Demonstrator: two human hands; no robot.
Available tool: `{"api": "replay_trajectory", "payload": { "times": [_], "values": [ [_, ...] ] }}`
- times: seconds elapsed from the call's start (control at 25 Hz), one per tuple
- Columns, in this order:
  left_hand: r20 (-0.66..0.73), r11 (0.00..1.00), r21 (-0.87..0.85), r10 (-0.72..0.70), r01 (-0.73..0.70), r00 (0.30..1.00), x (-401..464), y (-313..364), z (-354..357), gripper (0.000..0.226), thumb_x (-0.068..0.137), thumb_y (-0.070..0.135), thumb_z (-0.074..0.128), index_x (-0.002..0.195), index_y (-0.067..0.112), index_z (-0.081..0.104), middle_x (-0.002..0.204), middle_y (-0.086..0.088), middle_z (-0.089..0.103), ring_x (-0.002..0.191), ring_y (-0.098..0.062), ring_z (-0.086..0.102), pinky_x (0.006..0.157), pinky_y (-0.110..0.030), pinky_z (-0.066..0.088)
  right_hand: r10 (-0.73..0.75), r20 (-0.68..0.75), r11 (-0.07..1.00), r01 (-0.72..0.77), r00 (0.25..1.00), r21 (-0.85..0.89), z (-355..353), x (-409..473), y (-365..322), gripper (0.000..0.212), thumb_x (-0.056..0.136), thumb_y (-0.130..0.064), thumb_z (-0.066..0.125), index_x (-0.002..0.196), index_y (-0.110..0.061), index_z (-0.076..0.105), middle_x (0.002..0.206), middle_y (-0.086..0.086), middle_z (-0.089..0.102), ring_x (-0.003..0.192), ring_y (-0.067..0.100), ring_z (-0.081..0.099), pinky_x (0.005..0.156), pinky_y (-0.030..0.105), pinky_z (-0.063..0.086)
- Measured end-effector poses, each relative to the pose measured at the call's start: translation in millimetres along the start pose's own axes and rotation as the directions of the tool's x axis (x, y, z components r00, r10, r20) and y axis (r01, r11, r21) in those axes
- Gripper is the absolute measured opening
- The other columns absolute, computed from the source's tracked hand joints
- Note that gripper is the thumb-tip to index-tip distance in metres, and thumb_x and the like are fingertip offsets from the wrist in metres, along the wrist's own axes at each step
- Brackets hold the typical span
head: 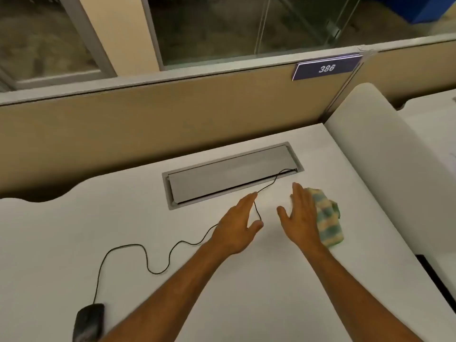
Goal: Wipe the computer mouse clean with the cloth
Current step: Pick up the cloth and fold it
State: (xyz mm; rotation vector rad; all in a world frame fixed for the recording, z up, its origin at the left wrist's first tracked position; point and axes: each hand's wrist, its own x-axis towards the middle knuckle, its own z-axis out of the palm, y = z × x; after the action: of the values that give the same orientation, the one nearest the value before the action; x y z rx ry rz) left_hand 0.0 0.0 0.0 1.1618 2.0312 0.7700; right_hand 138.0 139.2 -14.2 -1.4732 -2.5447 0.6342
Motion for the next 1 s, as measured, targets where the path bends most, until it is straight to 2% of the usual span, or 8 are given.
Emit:
{"api": "replay_trajectory", "payload": {
  "times": [0.2,0.28,0.44,0.56,0.72,0.8,0.88,1.0],
  "values": [
    [0.133,1.000,-0.015,0.015,-0.014,0.991,37.1,7.5,40.7,0.072,0.099,0.047,0.051,0.157,0.034,0.011,0.167,0.007,0.015,0.153,-0.022,0.011,0.115,-0.031,0.005,0.232,0.103,0.891,-0.169,0.967,-0.421,14.7,23.7,80.0,0.087,0.093,-0.055,0.054,0.158,-0.017,0.010,0.166,0.011,0.008,0.148,0.046,0.006,0.113,0.065,0.016],
    [0.142,0.998,-0.014,0.055,-0.054,0.988,45.3,8.1,47.2,0.071,0.100,0.043,0.051,0.158,0.029,0.013,0.166,0.005,0.017,0.153,-0.019,0.011,0.117,-0.029,0.002,0.250,0.161,0.871,-0.149,0.955,-0.467,24.6,24.5,92.9,0.086,0.095,-0.055,0.051,0.158,-0.022,0.005,0.167,0.008,0.000,0.148,0.046,0.006,0.109,0.067,0.025],
    [0.157,0.999,-0.034,0.040,-0.035,0.987,48.5,4.4,46.6,0.069,0.101,0.041,0.051,0.158,0.029,0.015,0.166,0.005,0.018,0.152,-0.016,0.016,0.119,-0.032,0.015,0.120,0.058,0.969,-0.105,0.991,-0.224,21.1,27.2,102.8,0.056,0.099,-0.022,0.057,0.151,-0.016,0.037,0.161,0.013,0.029,0.131,0.048,0.038,0.095,0.059,0.048],
    [0.124,0.998,-0.052,0.031,-0.025,0.992,40.7,6.0,33.5,0.070,0.099,0.040,0.053,0.157,0.030,0.016,0.166,0.006,0.019,0.151,-0.016,0.019,0.115,-0.027,0.018,0.067,-0.077,0.988,-0.056,0.995,0.142,9.8,17.8,81.6,0.032,0.099,-0.015,0.056,0.131,-0.017,0.058,0.128,0.011,0.063,0.104,0.034,0.059,0.084,0.044,0.053],
    [0.040,0.995,-0.096,0.023,-0.019,0.999,11.1,16.5,-0.7,0.079,0.093,0.056,0.055,0.156,0.035,0.013,0.166,0.007,0.020,0.149,-0.017,0.024,0.116,-0.037,0.027,0.081,0.120,0.828,-0.134,0.989,0.545,-20.4,-13.2,10.5,0.012,0.099,-0.024,0.057,0.100,-0.035,0.059,0.092,-0.012,0.068,0.084,0.009,0.067,0.065,0.017,0.049],
    [0.016,0.986,-0.166,0.004,-0.001,1.000,-18.5,18.2,-23.1,0.089,0.086,0.069,0.053,0.156,0.035,0.010,0.165,0.008,0.021,0.147,-0.015,0.026,0.114,-0.039,0.032,0.018,0.215,0.729,-0.160,0.976,0.665,-35.4,-37.8,-25.7,0.003,0.093,-0.027,0.063,0.095,-0.030,0.064,0.088,-0.006,0.071,0.080,0.009,0.069,0.064,0.019,0.053],
    [0.000,0.964,-0.267,0.010,-0.009,1.000,-55.7,16.0,-46.8,0.086,0.084,0.069,0.056,0.155,0.039,0.017,0.158,0.014,0.035,0.138,-0.011,0.039,0.106,-0.030,0.043,-0.066,0.289,0.660,-0.175,0.955,0.731,-47.8,-65.5,-58.2,0.016,0.084,-0.035,0.068,0.096,-0.025,0.067,0.089,-0.002,0.074,0.082,0.014,0.072,0.065,0.024,0.057],
    [-0.087,0.931,-0.359,0.038,-0.067,0.995,-126.5,4.7,-71.8,0.048,0.090,0.054,0.062,0.135,0.044,0.049,0.124,0.020,0.064,0.111,-0.006,0.062,0.086,-0.027,0.057,-0.202,0.383,0.625,-0.182,0.902,0.759,-58.3,-111.8,-100.0,0.031,0.077,-0.035,0.074,0.102,-0.017,0.067,0.092,0.003,0.076,0.086,0.023,0.074,0.069,0.033,0.060]
  ]
}}
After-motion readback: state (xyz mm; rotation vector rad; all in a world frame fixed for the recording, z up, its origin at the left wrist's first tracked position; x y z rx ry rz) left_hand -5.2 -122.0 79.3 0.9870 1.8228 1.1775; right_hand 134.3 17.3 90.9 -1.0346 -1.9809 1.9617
